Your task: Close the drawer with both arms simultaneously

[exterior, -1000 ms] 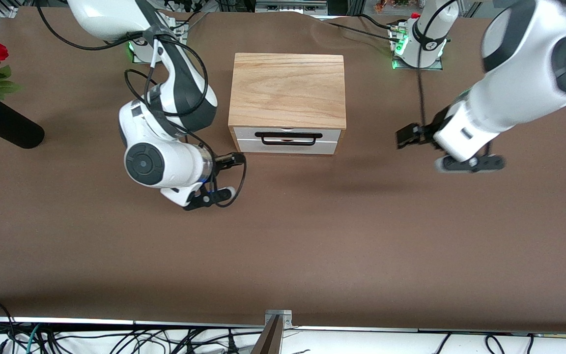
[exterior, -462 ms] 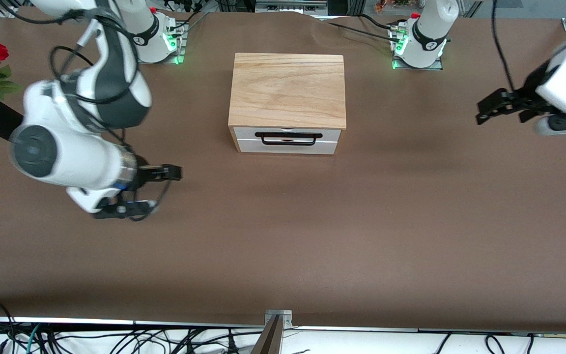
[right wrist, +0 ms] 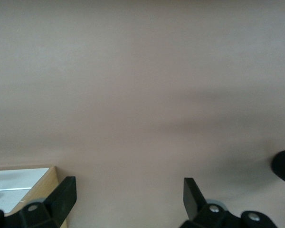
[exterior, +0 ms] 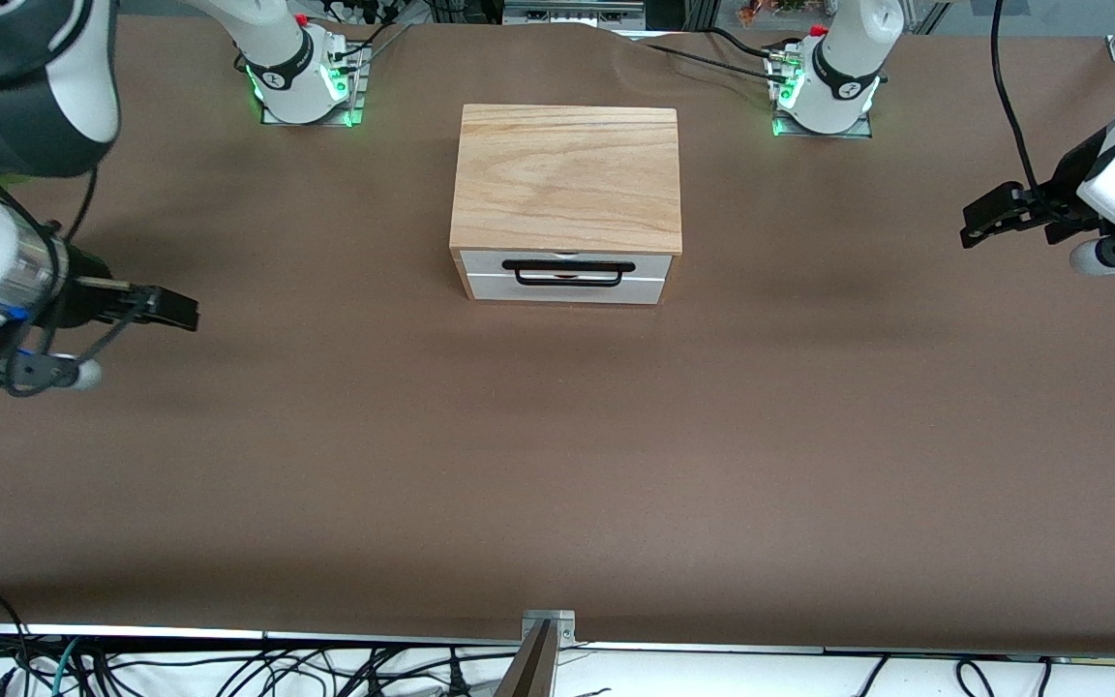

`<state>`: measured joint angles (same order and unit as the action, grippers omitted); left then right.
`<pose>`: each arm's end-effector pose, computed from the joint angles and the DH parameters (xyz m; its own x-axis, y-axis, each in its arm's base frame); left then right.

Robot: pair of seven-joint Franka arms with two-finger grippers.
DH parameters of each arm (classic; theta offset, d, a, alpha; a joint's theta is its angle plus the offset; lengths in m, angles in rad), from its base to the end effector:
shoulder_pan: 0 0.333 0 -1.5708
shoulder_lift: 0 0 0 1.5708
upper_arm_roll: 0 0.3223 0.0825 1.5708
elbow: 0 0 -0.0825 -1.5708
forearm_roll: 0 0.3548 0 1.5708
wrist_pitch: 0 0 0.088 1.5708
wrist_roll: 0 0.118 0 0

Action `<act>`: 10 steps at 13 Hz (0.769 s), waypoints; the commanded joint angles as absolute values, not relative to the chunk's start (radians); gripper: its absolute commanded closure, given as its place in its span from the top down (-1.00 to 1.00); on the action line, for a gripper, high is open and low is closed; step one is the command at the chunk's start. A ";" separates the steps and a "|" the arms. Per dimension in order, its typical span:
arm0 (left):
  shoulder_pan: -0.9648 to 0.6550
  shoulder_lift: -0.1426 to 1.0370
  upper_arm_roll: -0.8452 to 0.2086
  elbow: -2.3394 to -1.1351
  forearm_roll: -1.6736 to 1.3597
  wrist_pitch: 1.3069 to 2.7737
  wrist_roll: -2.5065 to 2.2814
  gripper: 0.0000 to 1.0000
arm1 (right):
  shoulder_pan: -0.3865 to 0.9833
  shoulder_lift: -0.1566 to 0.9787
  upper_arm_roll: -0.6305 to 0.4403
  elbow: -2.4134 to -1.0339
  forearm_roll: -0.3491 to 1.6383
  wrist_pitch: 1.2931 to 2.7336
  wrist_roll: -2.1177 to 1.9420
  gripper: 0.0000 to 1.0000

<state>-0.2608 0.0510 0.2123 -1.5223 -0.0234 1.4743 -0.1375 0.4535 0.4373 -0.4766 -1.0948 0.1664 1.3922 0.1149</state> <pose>0.5285 -0.0317 0.6068 0.9913 0.0876 -0.0985 0.0880 -0.9961 -0.0009 0.6215 0.0806 0.5772 0.9917 -0.0881 -0.0936 -0.0846 -0.9956 0.0407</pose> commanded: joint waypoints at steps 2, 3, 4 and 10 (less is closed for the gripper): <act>-0.264 0.028 0.210 -1.542 0.009 1.477 -0.130 1.00 | 0.274 0.312 -0.278 -1.178 0.033 1.394 0.129 1.00; -0.264 0.028 0.210 -1.542 0.009 1.476 -0.132 1.00 | 0.212 0.275 -0.215 -1.230 0.026 1.448 0.123 1.00; -0.264 0.028 0.210 -1.542 0.009 1.477 -0.130 1.00 | 0.166 0.241 -0.171 -1.283 0.029 1.481 0.117 1.00; -0.262 0.031 0.210 -1.543 0.009 1.477 -0.132 1.00 | 0.077 0.147 -0.072 -1.390 -0.046 1.489 0.118 1.00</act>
